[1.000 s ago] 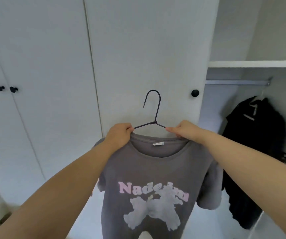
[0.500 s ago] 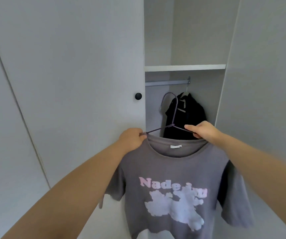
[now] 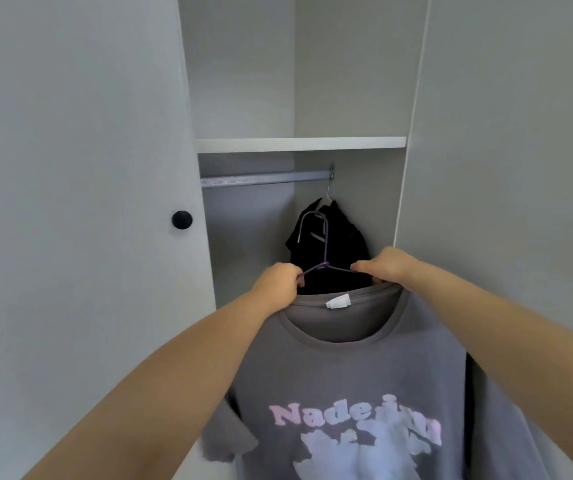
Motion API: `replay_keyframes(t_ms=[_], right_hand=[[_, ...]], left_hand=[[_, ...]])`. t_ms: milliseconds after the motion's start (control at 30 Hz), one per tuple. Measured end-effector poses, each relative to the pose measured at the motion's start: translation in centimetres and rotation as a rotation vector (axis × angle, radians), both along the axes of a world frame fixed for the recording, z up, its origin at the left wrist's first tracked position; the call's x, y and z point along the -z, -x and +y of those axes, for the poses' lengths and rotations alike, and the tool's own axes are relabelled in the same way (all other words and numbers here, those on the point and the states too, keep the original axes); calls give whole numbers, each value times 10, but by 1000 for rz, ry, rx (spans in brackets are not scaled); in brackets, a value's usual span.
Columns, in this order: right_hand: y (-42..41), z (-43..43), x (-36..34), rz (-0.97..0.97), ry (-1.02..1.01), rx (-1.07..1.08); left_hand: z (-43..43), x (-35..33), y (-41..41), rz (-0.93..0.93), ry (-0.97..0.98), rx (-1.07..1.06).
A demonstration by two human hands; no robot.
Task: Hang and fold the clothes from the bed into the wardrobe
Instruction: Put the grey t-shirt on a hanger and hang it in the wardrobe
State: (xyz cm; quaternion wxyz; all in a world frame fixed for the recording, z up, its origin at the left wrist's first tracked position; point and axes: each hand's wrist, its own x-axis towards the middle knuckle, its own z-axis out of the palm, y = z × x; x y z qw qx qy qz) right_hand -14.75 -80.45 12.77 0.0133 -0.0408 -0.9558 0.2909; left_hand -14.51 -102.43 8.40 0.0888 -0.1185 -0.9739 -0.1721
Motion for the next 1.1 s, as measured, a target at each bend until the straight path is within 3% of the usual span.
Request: replay_keyframes(t_ms=[133, 333, 567, 633, 767, 900, 1100], right_hand=[[39, 9, -10, -12, -77, -4], [94, -3, -1, -51, 0, -94], [138, -22, 16, -78, 247, -84], [148, -29, 10, -53, 321, -53], [167, -46, -7, -42, 438, -7], [190, -61, -22, -13, 533, 21], [209, -78, -34, 22, 549, 43]], left_hand=[[18, 10, 48, 17, -27, -46], [14, 16, 119, 44, -121, -193], [-10, 13, 164, 106, -178, -259], [-18, 0, 174, 176, -133, -237], [-35, -32, 192, 287, 157, -161], [-44, -70, 207, 658, 256, -288], [-64, -91, 234, 466, 247, -455]])
